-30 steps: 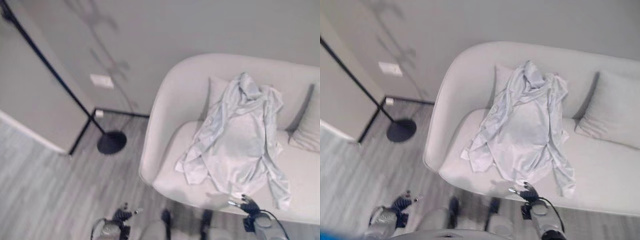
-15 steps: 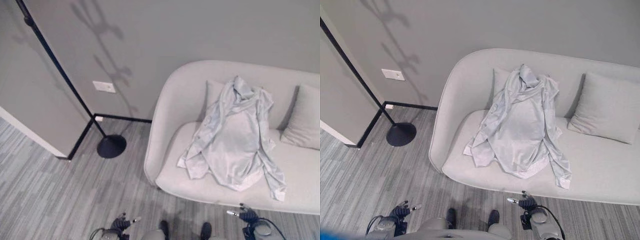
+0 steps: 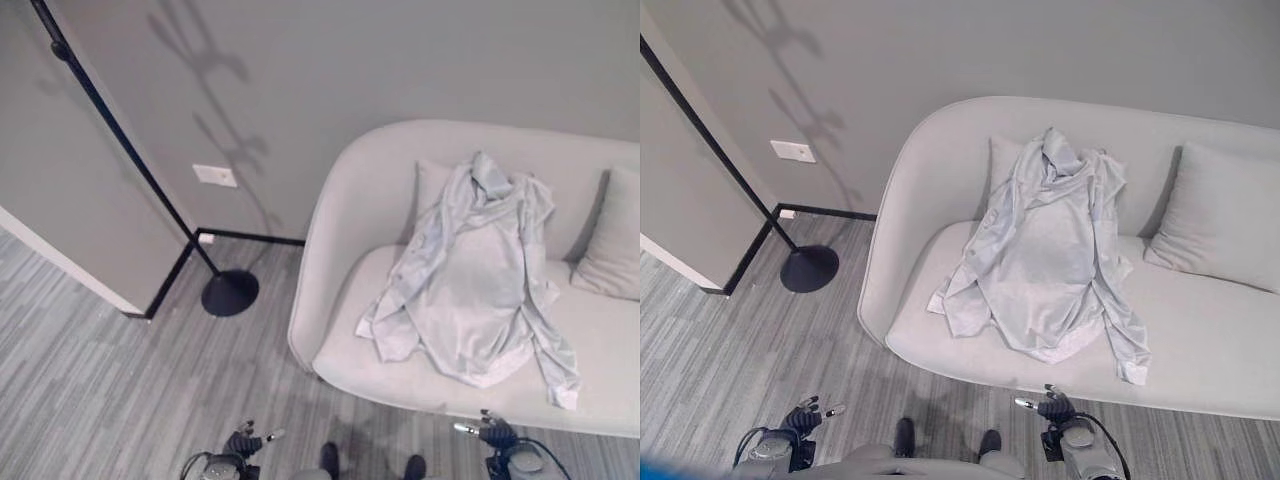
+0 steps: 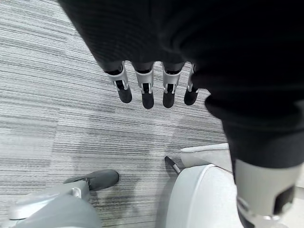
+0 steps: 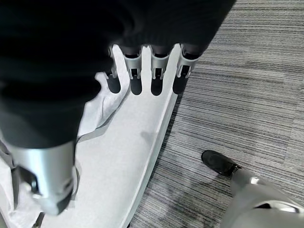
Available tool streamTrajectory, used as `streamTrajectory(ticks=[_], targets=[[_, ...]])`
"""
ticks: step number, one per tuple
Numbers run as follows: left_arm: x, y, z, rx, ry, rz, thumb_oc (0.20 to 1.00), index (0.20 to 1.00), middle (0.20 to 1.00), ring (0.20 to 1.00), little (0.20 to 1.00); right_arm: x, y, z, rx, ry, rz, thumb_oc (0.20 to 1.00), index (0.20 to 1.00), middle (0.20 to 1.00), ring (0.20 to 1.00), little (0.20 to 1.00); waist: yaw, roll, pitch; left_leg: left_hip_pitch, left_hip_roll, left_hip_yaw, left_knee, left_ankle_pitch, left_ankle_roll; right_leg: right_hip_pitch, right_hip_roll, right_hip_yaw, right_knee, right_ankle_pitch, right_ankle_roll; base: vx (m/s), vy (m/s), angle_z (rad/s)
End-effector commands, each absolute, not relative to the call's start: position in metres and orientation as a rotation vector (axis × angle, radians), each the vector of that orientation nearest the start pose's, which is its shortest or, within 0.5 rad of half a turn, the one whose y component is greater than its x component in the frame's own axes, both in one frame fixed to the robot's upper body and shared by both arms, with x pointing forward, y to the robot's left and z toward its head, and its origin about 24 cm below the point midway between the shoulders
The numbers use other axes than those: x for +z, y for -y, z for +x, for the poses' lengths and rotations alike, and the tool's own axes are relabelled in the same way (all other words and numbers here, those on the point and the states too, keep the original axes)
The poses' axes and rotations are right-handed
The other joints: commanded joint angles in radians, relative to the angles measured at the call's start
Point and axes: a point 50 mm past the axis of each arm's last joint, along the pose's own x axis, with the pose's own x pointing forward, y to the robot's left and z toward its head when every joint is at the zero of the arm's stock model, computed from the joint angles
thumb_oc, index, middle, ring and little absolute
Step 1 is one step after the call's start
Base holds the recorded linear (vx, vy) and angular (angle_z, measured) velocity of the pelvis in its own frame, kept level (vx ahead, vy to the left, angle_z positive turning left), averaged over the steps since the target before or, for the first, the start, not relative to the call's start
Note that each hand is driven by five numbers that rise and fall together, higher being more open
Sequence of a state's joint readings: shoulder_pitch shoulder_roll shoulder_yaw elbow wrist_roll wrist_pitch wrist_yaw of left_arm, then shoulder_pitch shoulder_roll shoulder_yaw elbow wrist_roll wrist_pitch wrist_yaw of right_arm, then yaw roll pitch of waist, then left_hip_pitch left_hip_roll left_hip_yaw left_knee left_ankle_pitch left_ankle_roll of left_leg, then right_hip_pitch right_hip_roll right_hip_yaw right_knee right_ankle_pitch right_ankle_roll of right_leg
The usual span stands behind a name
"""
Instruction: Hang the clothes on the sofa on the clothes rack.
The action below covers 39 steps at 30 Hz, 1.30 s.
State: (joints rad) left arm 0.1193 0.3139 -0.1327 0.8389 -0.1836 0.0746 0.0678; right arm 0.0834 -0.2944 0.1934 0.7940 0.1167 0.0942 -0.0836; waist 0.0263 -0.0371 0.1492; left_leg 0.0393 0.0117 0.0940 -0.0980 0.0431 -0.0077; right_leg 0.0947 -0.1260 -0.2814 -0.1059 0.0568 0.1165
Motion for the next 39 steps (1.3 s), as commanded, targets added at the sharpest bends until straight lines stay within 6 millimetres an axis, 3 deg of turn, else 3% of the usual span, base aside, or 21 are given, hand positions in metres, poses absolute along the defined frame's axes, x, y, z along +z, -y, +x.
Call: streamTrajectory(ticks=[1,8,11,13,15,16,17,18,19,20,22,23,25,26,29,30,31,33,36,38,39], targets=[[-0.132,-0.240,0.138,0.147,-0.982,0.205,1.000,1.000,1.000,1.000,1.000,-0.115,0.247,0.160,-0.119,-0.882,-0.338,1.000,1.000,1.000,1.000,1.000,0.006,0.044,0.027,0.058,0.036,-0.007,0.011,-0.068,-0.061,0.013,0.018,-0.022,0.019,-0.047,0.060,0.00,0.000,0.00],[-0.132,-0.241,0.134,0.156,-0.981,0.186,1.000,1.000,1.000,1.000,1.000,-0.113,0.247,0.164,-0.106,-0.876,-0.356,1.000,1.000,1.000,1.000,1.000,0.012,0.047,0.039,0.058,0.019,-0.025,0.011,-0.080,-0.044,0.000,0.007,-0.015,0.030,-0.020,0.065,-0.02,0.015,-0.01],[-0.128,-0.245,0.138,0.165,-0.963,0.191,1.000,1.000,1.000,1.000,1.000,-0.110,0.248,0.169,-0.105,-0.862,-0.363,1.000,1.000,1.000,1.000,1.000,0.021,0.051,0.059,0.038,0.017,-0.018,0.011,-0.077,-0.027,-0.080,-0.009,-0.009,0.156,-0.049,0.065,-0.12,0.068,-0.12],[-0.124,-0.252,0.143,0.183,-0.945,0.204,1.000,1.000,1.000,1.000,1.000,-0.104,0.247,0.180,-0.106,-0.829,-0.364,1.000,1.000,1.000,1.000,1.000,0.021,0.061,0.092,0.025,0.032,-0.003,0.011,-0.073,-0.013,-0.183,-0.038,-0.020,0.326,-0.062,0.090,-0.18,0.061,-0.33],[-0.123,-0.255,0.143,0.187,-0.941,0.208,1.000,1.000,1.000,1.000,1.000,-0.103,0.247,0.181,-0.113,-0.821,-0.357,1.000,1.000,1.000,1.000,1.000,0.025,0.061,0.092,0.021,0.037,0.004,0.011,-0.074,-0.013,-0.196,-0.063,-0.037,0.352,-0.060,0.100,-0.02,-0.077,-0.46],[-0.120,-0.258,0.144,0.196,-0.930,0.205,1.000,1.000,1.000,1.000,1.000,-0.103,0.248,0.181,-0.125,-0.820,-0.348,1.000,1.000,1.000,1.000,1.000,0.035,0.060,0.085,0.020,0.057,0.015,0.011,-0.075,-0.021,-0.161,-0.128,-0.076,0.319,-0.049,0.088,0.03,-0.122,-0.27],[-0.120,-0.258,0.143,0.196,-0.930,0.205,1.000,1.000,1.000,1.000,1.000,-0.103,0.248,0.181,-0.125,-0.820,-0.348,1.000,1.000,1.000,1.000,1.000,0.033,0.061,0.088,0.024,0.057,0.014,0.011,-0.075,-0.022,-0.156,-0.128,-0.078,0.317,-0.049,0.089,0.05,-0.302,-0.17],[-0.120,-0.259,0.143,0.206,-0.928,0.195,1.000,1.000,1.000,1.000,1.000,-0.103,0.251,0.180,-0.136,-0.824,-0.347,1.000,1.000,1.000,1.000,1.000,0.041,0.058,0.077,0.018,0.084,0.026,0.011,-0.075,-0.036,-0.127,-0.206,-0.109,0.271,0.004,0.090,0.02,-0.177,-0.13],[-0.120,-0.259,0.143,0.206,-0.928,0.195,1.000,1.000,1.000,1.000,1.000,-0.103,0.251,0.180,-0.136,-0.825,-0.347,1.000,1.000,1.000,1.000,1.000,0.041,0.058,0.079,0.020,0.084,0.026,0.011,-0.076,-0.036,-0.123,-0.205,-0.110,0.268,0.005,0.091,0.07,-0.426,-0.20],[-0.119,-0.260,0.142,0.214,-0.924,0.196,1.000,1.000,1.000,1.000,1.000,-0.102,0.253,0.180,-0.145,-0.828,-0.346,1.000,1.000,1.000,1.000,1.000,0.043,0.046,0.065,0.011,0.107,0.031,0.012,-0.078,-0.057,-0.130,-0.282,-0.096,0.208,0.109,0.117,0.05,-0.245,-0.28],[-0.120,-0.261,0.141,0.216,-0.928,0.200,1.000,1.000,1.000,1.000,1.000,-0.103,0.253,0.180,-0.143,-0.834,-0.344,1.000,1.000,1.000,1.000,1.000,0.039,0.039,0.057,0.014,0.119,0.034,0.011,-0.080,-0.070,-0.135,-0.301,-0.064,0.169,0.147,0.127,0.10,-0.380,-0.35],[-0.119,-0.263,0.139,0.224,-0.928,0.205,1.000,1.000,1.000,1.000,1.000,-0.103,0.254,0.179,-0.142,-0.840,-0.348,1.000,1.000,1.000,1.000,1.000,0.035,0.030,0.051,0.021,0.152,0.045,0.011,-0.079,-0.101,-0.160,-0.304,0.003,0.121,0.212,0.145,0.14,-0.556,-0.29],[-0.119,-0.264,0.141,0.218,-0.931,0.218,1.000,1.000,1.000,1.000,1.000,-0.103,0.253,0.178,-0.136,-0.840,-0.348,1.000,1.000,1.000,1.000,1.000,0.037,0.022,0.048,0.021,0.167,0.047,0.011,-0.077,-0.122,-0.144,-0.284,-0.007,0.077,0.180,0.145,0.09,-0.465,-0.16],[-0.119,-0.264,0.143,0.222,-0.924,0.216,1.000,1.000,1.000,1.000,1.000,-0.104,0.251,0.179,-0.132,-0.839,-0.344,1.000,1.000,1.000,1.000,1.000,0.038,0.015,0.043,0.009,0.212,0.047,0.011,-0.049,-0.164,-0.138,-0.241,-0.027,0.049,0.153,0.145,0.06,-0.502,-0.05],[-0.116,-0.261,0.148,0.240,-0.897,0.178,1.000,1.000,1.000,1.000,1.000,-0.103,0.251,0.179,-0.127,-0.828,-0.346,1.000,1.000,1.000,1.000,1.000,0.029,0.025,0.042,-0.002,0.272,0.041,0.011,-0.017,-0.191,-0.123,-0.183,-0.039,0.035,0.096,0.145,0.06,-0.395,0.13],[-0.116,-0.252,0.154,0.225,-0.873,0.150,1.000,1.000,1.000,1.000,1.000,-0.101,0.257,0.179,-0.146,-0.827,-0.357,1.000,1.000,1.000,1.000,1.000,0.016,0.041,0.045,-0.026,0.293,0.021,0.011,0.028,-0.195,-0.100,-0.136,-0.060,0.020,0.057,0.140,0.07,-0.353,-0.13],[-0.116,-0.252,0.154,0.225,-0.873,0.150,1.000,1.000,1.000,1.000,1.000,-0.101,0.257,0.179,-0.146,-0.827,-0.357,1.000,1.000,1.000,1.000,1.000,0.015,0.042,0.045,-0.026,0.293,0.020,0.011,0.028,-0.195,-0.100,-0.136,-0.061,0.019,0.057,0.140,0.05,-0.413,-0.25],[-0.115,-0.244,0.160,0.202,-0.852,0.131,1.000,1.000,1.000,1.000,1.000,-0.101,0.269,0.172,-0.181,-0.840,-0.367,1.000,1.000,1.000,1.000,1.000,0.011,0.069,0.048,-0.042,0.332,0.012,0.011,0.134,-0.215,-0.072,-0.068,-0.087,0.019,0.006,0.108,0.02,-0.323,0.05],[-0.114,-0.242,0.162,0.204,-0.847,0.113,1.000,1.000,1.000,1.000,1.000,-0.101,0.273,0.169,-0.186,-0.845,-0.374,1.000,1.000,1.000,1.000,1.000,0.000,0.075,0.051,-0.045,0.337,0.041,0.011,0.179,-0.202,-0.053,-0.041,-0.105,0.019,-0.019,0.084,0.01,-0.151,0.11],[-0.113,-0.242,0.164,0.209,-0.839,0.107,1.000,1.000,1.000,1.000,1.000,-0.100,0.273,0.169,-0.185,-0.843,-0.377,1.000,1.000,1.000,1.000,1.000,0.005,0.073,0.059,-0.039,0.328,0.036,0.022,0.179,-0.192,-0.048,-0.035,-0.101,0.019,-0.024,0.077,0.01,-0.165,0.11],[-0.113,-0.242,0.164,0.222,-0.834,0.097,1.000,1.000,1.000,1.000,1.000,-0.099,0.273,0.171,-0.177,-0.838,-0.382,1.000,1.000,1.000,1.000,1.000,0.011,0.068,0.062,-0.046,0.294,0.007,0.035,0.147,-0.175,-0.053,-0.031,-0.095,0.019,-0.026,0.073,0.00,-0.201,0.18]])
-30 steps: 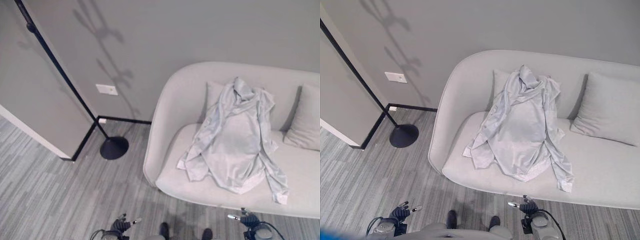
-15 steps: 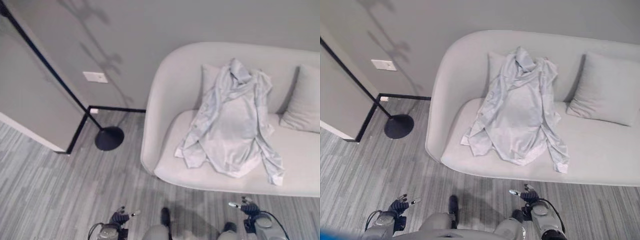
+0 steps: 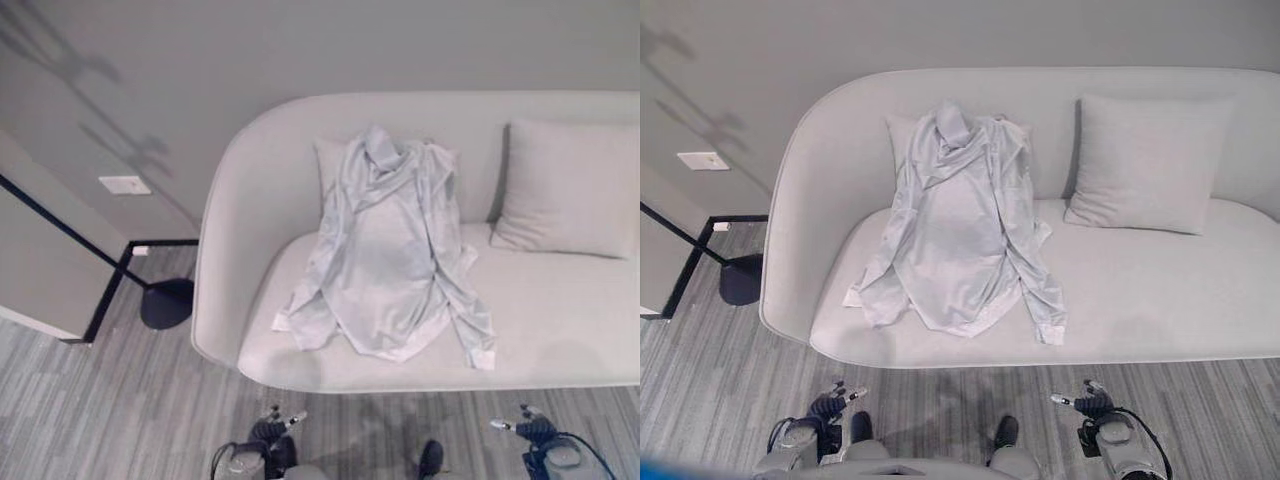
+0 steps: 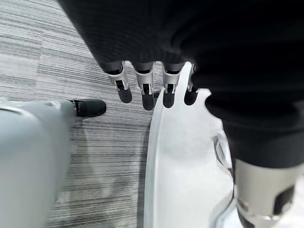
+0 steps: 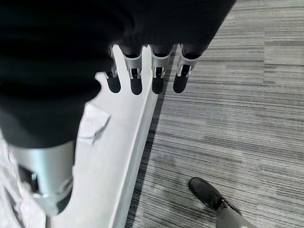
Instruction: Hang the clothes on the sofa on the clothes rack.
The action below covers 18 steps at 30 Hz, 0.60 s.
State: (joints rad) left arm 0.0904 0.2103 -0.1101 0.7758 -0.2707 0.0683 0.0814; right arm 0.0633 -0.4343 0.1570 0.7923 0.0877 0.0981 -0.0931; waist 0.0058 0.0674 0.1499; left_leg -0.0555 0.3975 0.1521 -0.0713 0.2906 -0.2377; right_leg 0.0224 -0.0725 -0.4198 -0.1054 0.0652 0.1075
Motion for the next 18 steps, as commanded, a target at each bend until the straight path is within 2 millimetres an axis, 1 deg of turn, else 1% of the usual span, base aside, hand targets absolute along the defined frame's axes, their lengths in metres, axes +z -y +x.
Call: streamTrajectory(ticks=[1,2,3,4,5,7,8,10,13,14,18], targets=[[-0.114,-0.240,0.164,0.224,-0.837,0.090,1.000,1.000,1.000,1.000,1.000,-0.099,0.272,0.173,-0.171,-0.832,-0.383,1.000,1.000,1.000,1.000,1.000,0.035,-0.046,0.062,0.034,-0.135,-0.094,0.023,-0.164,0.077,0.019,-0.085,0.044,0.018,-0.040,0.075,0.01,-0.194,0.01],[-0.115,-0.239,0.162,0.225,-0.846,0.085,1.000,1.000,1.000,1.000,1.000,-0.098,0.271,0.175,-0.170,-0.826,-0.383,1.000,1.000,1.000,1.000,1.000,0.039,-0.050,0.066,0.029,-0.166,-0.116,0.028,-0.193,0.085,0.024,-0.081,0.040,0.018,-0.045,0.073,0.01,-0.121,-0.13],[-0.115,-0.239,0.163,0.225,-0.846,0.085,1.000,1.000,1.000,1.000,1.000,-0.098,0.271,0.175,-0.170,-0.826,-0.383,1.000,1.000,1.000,1.000,1.000,0.038,-0.051,0.064,0.024,-0.168,-0.117,0.030,-0.192,0.086,0.021,-0.083,0.039,0.018,-0.043,0.074,0.03,-0.128,-0.20],[-0.118,-0.236,0.161,0.218,-0.862,0.092,1.000,1.000,1.000,1.000,1.000,-0.097,0.269,0.177,-0.182,-0.812,-0.368,1.000,1.000,1.000,1.000,1.000,0.037,-0.050,0.063,-0.011,-0.234,-0.084,0.019,-0.202,0.107,0.015,-0.077,0.027,0.018,-0.049,0.074,0.04,-0.061,0.25],[-0.120,-0.236,0.159,0.221,-0.876,0.092,1.000,1.000,1.000,1.000,1.000,-0.096,0.267,0.181,-0.188,-0.800,-0.358,1.000,1.000,1.000,1.000,1.000,0.050,-0.050,0.068,-0.040,-0.271,-0.105,0.013,-0.203,0.113,0.007,-0.072,0.041,0.018,-0.050,0.069,0.06,-0.066,0.43],[-0.120,-0.236,0.160,0.220,-0.878,0.094,1.000,1.000,1.000,1.000,1.000,-0.096,0.266,0.183,-0.194,-0.798,-0.355,1.000,1.000,1.000,1.000,1.000,0.047,-0.050,0.078,-0.056,-0.280,-0.126,0.024,-0.200,0.110,0.010,-0.067,0.042,0.018,-0.051,0.067,0.06,0.037,0.23],[-0.121,-0.236,0.157,0.217,-0.888,0.100,1.000,1.000,1.000,1.000,1.000,-0.099,0.261,0.180,-0.185,-0.809,-0.342,1.000,1.000,1.000,1.000,1.000,0.039,-0.046,0.070,-0.028,-0.281,-0.109,0.003,-0.201,0.119,0.017,-0.063,0.049,0.018,-0.050,0.066,0.11,0.094,-0.16],[-0.120,-0.237,0.159,0.212,-0.879,0.107,1.000,1.000,1.000,1.000,1.000,-0.101,0.257,0.179,-0.177,-0.812,-0.331,1.000,1.000,1.000,1.000,1.000,0.033,-0.048,0.072,-0.014,-0.289,-0.093,-0.001,-0.206,0.121,0.017,-0.077,0.053,0.018,-0.044,0.070,0.11,0.144,-0.18],[-0.118,-0.237,0.161,0.210,-0.872,0.112,1.000,1.000,1.000,1.000,1.000,-0.102,0.255,0.179,-0.164,-0.815,-0.335,1.000,1.000,1.000,1.000,1.000,0.032,-0.049,0.068,0.004,-0.293,-0.080,-0.016,-0.221,0.127,0.016,-0.086,0.059,0.018,-0.036,0.077,0.04,0.105,-0.05],[-0.119,-0.237,0.160,0.210,-0.876,0.116,1.000,1.000,1.000,1.000,1.000,-0.103,0.254,0.179,-0.163,-0.819,-0.335,1.000,1.000,1.000,1.000,1.000,0.031,-0.049,0.069,0.007,-0.298,-0.078,-0.016,-0.230,0.130,0.013,-0.096,0.060,0.018,-0.026,0.084,0.02,0.099,-0.03],[-0.122,-0.240,0.156,0.203,-0.897,0.140,1.000,1.000,1.000,1.000,1.000,-0.106,0.252,0.177,-0.152,-0.840,-0.338,1.000,1.000,1.000,1.000,1.000,0.027,-0.051,0.063,0.023,-0.304,-0.070,-0.016,-0.248,0.136,0.014,-0.109,0.074,0.018,-0.016,0.092,0.03,0.084,-0.03]])
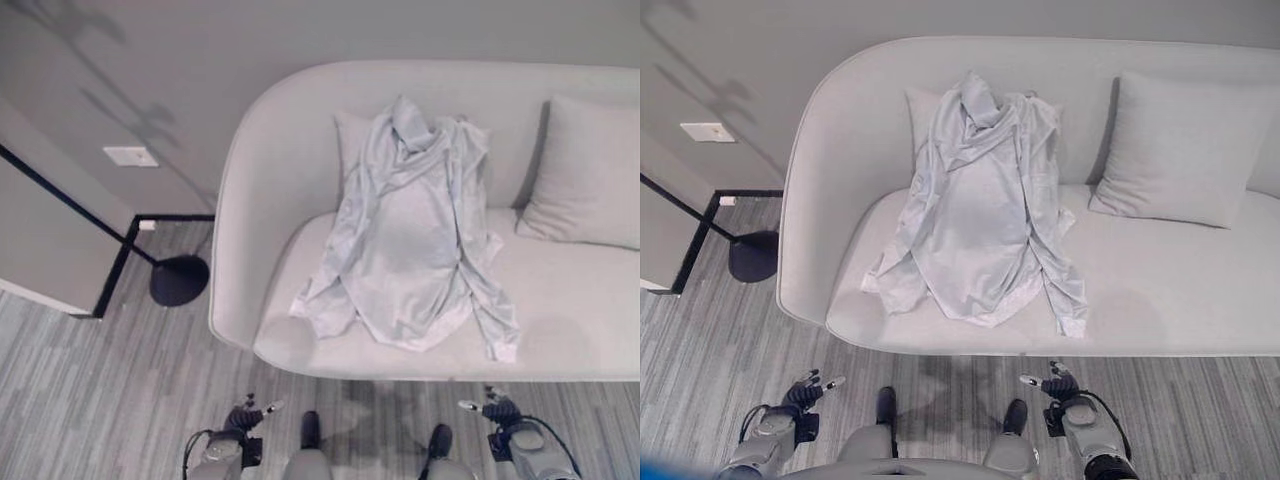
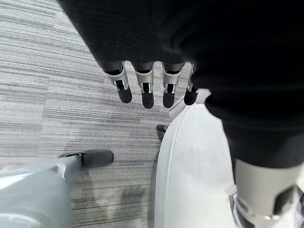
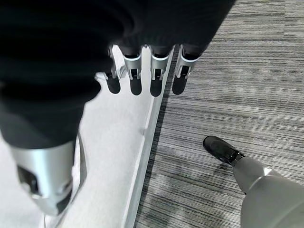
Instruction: Hang the clothes on the sofa on the clothes rack.
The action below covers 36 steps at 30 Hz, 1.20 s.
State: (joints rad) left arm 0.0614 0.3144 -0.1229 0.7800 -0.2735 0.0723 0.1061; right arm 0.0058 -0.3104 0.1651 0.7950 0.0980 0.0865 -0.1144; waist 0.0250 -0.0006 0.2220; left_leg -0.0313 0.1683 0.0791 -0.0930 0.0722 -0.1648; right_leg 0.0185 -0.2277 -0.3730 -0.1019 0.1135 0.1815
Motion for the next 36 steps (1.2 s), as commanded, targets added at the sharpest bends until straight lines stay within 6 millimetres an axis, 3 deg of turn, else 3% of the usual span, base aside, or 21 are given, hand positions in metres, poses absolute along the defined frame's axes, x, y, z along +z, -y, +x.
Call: streamTrajectory(ticks=[1,14,16,17,18,21,23,24,25,27,31,33,34,36], targets=[[-0.122,-0.241,0.154,0.202,-0.904,0.145,1.000,1.000,1.000,1.000,1.000,-0.107,0.250,0.177,-0.145,-0.843,-0.341,1.000,1.000,1.000,1.000,1.000,0.008,0.015,-0.011,0.004,-0.076,0.005,0.006,-0.034,0.064,0.021,0.044,0.028,0.015,-0.064,0.019,0.04,0.042,0.00],[-0.128,-0.247,0.141,0.226,-0.951,0.146,1.000,1.000,1.000,1.000,1.000,-0.104,0.245,0.185,-0.110,-0.829,-0.359,1.000,1.000,1.000,1.000,1.000,0.036,-0.006,-0.016,0.041,-0.099,-0.005,0.006,-0.078,0.097,0.015,0.005,0.038,0.073,-0.056,0.043,0.04,0.063,-0.04],[-0.125,-0.251,0.141,0.232,-0.941,0.154,1.000,1.000,1.000,1.000,1.000,-0.099,0.245,0.192,-0.119,-0.799,-0.353,1.000,1.000,1.000,1.000,1.000,0.041,0.001,0.001,0.052,-0.121,-0.003,0.006,-0.097,0.126,-0.042,-0.035,0.062,0.203,-0.062,0.057,0.02,0.229,-0.08],[-0.124,-0.252,0.141,0.233,-0.934,0.155,1.000,1.000,1.000,1.000,1.000,-0.096,0.247,0.194,-0.125,-0.784,-0.350,1.000,1.000,1.000,1.000,1.000,0.038,0.003,0.010,0.062,-0.131,-0.003,0.006,-0.104,0.136,-0.065,-0.055,0.075,0.254,-0.037,0.064,0.01,0.209,-0.11],[-0.124,-0.252,0.141,0.233,-0.934,0.155,1.000,1.000,1.000,1.000,1.000,-0.096,0.247,0.194,-0.125,-0.784,-0.350,1.000,1.000,1.000,1.000,1.000,0.039,0.002,0.011,0.063,-0.132,-0.002,0.006,-0.104,0.136,-0.068,-0.056,0.078,0.257,-0.039,0.064,0.02,0.132,-0.23],[-0.119,-0.254,0.146,0.217,-0.906,0.172,1.000,1.000,1.000,1.000,1.000,-0.087,0.251,0.201,-0.142,-0.735,-0.345,1.000,1.000,1.000,1.000,1.000,0.022,0.014,0.042,0.088,-0.150,-0.005,0.012,-0.122,0.167,-0.139,-0.081,0.123,0.431,0.024,0.065,0.04,0.173,-0.31],[-0.116,-0.255,0.150,0.208,-0.889,0.184,1.000,1.000,1.000,1.000,1.000,-0.083,0.251,0.202,-0.151,-0.707,-0.339,1.000,1.000,1.000,1.000,1.000,0.017,0.023,0.054,0.104,-0.143,-0.010,0.007,-0.133,0.168,-0.188,-0.078,0.145,0.486,0.025,0.059,0.13,0.084,0.03],[-0.112,-0.255,0.155,0.211,-0.859,0.182,1.000,1.000,1.000,1.000,1.000,-0.081,0.253,0.203,-0.158,-0.697,-0.342,1.000,1.000,1.000,1.000,1.000,0.015,0.018,0.055,0.116,-0.142,-0.017,0.006,-0.145,0.157,-0.199,-0.079,0.131,0.405,0.006,0.053,0.30,-0.118,0.01],[-0.108,-0.254,0.162,0.209,-0.830,0.180,1.000,1.000,1.000,1.000,1.000,-0.076,0.257,0.207,-0.167,-0.675,-0.353,1.000,1.000,1.000,1.000,1.000,0.009,0.012,0.060,0.122,-0.139,-0.031,0.006,-0.157,0.140,-0.190,-0.067,0.099,0.235,0.007,0.054,0.32,-0.188,-0.04],[-0.106,-0.254,0.166,0.206,-0.813,0.183,1.000,1.000,1.000,1.000,1.000,-0.073,0.258,0.210,-0.171,-0.660,-0.359,1.000,1.000,1.000,1.000,1.000,-0.003,0.009,0.066,0.134,-0.129,-0.040,0.006,-0.169,0.126,-0.222,-0.054,0.103,0.104,0.052,0.072,0.25,-0.197,0.16],[-0.105,-0.253,0.168,0.192,-0.805,0.196,1.000,1.000,1.000,1.000,1.000,-0.074,0.258,0.208,-0.165,-0.661,-0.365,1.000,1.000,1.000,1.000,1.000,-0.013,-0.006,0.059,0.148,-0.122,-0.056,0.006,-0.183,0.106,-0.207,-0.037,0.133,0.025,0.086,0.080,0.19,-0.178,0.33],[-0.107,-0.250,0.166,0.206,-0.807,0.172,1.000,1.000,1.000,1.000,1.000,-0.075,0.261,0.203,-0.158,-0.669,-0.373,1.000,1.000,1.000,1.000,1.000,-0.019,-0.009,0.037,0.153,-0.078,-0.072,0.006,-0.178,0.081,-0.178,-0.020,0.109,0.029,0.086,0.074,0.21,-0.264,0.17],[-0.107,-0.250,0.166,0.206,-0.807,0.172,1.000,1.000,1.000,1.000,1.000,-0.075,0.261,0.203,-0.158,-0.669,-0.373,1.000,1.000,1.000,1.000,1.000,-0.019,-0.009,0.037,0.153,-0.078,-0.072,0.006,-0.178,0.081,-0.177,-0.019,0.108,0.029,0.086,0.074,0.15,-0.199,0.45],[-0.111,-0.247,0.161,0.205,-0.826,0.157,1.000,1.000,1.000,1.000,1.000,-0.077,0.261,0.199,-0.145,-0.682,-0.379,1.000,1.000,1.000,1.000,1.000,-0.019,-0.001,0.014,0.152,-0.024,-0.080,0.006,-0.157,0.053,-0.148,0.015,0.069,0.020,0.058,0.058,0.21,-0.304,0.21]])
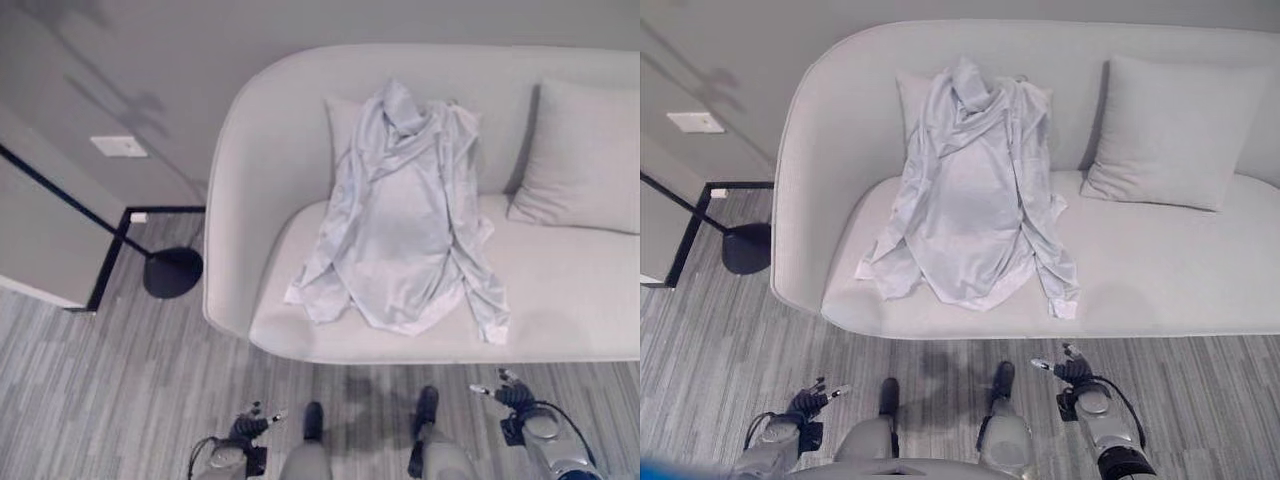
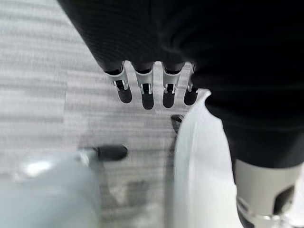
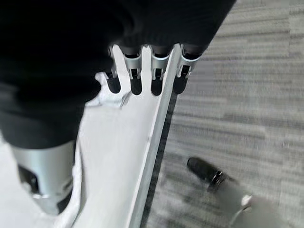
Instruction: Hang the clothes on the sofa on the clothes rack.
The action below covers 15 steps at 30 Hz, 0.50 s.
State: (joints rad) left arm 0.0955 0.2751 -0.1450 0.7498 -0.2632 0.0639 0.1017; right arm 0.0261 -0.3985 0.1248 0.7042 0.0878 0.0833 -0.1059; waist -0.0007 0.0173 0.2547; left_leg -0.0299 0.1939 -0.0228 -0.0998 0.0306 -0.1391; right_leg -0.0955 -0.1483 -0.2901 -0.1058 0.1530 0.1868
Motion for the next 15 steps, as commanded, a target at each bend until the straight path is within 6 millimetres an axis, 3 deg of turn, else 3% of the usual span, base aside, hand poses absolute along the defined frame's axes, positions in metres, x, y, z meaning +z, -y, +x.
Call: streamTrajectory(ticks=[1,9,15], targets=[[-0.1124,-0.2465,0.1585,0.206,-0.835,0.156,1.000,1.000,1.000,1.000,1.000,-0.0776,0.2619,0.1986,-0.143,-0.683,-0.381,1.000,1.000,1.000,1.000,1.000,0.010,-0.016,-0.025,0.151,-0.034,0.020,0.013,-0.104,0.018,-0.022,-0.051,-0.026,0.019,0.002,0.045,0.21,-0.312,0.04],[-0.1157,-0.2464,0.1510,0.220,-0.853,0.122,1.000,1.000,1.000,1.000,1.000,-0.0781,0.2635,0.1942,-0.126,-0.686,-0.382,1.000,1.000,1.000,1.000,1.000,0.024,0.022,-0.047,0.146,0.053,-0.006,0.077,0.042,-0.034,0.044,0.044,-0.058,0.019,-0.090,-0.013,0.12,-0.178,0.00],[-0.1146,-0.2479,0.1500,0.225,-0.844,0.104,1.000,1.000,1.000,1.000,1.000,-0.0767,0.2652,0.1921,-0.116,-0.679,-0.388,1.000,1.000,1.000,1.000,1.000,0.032,0.020,-0.031,0.099,0.060,-0.018,0.206,0.119,-0.030,0.089,0.065,-0.061,0.019,-0.121,-0.041,0.07,-0.125,0.03]])
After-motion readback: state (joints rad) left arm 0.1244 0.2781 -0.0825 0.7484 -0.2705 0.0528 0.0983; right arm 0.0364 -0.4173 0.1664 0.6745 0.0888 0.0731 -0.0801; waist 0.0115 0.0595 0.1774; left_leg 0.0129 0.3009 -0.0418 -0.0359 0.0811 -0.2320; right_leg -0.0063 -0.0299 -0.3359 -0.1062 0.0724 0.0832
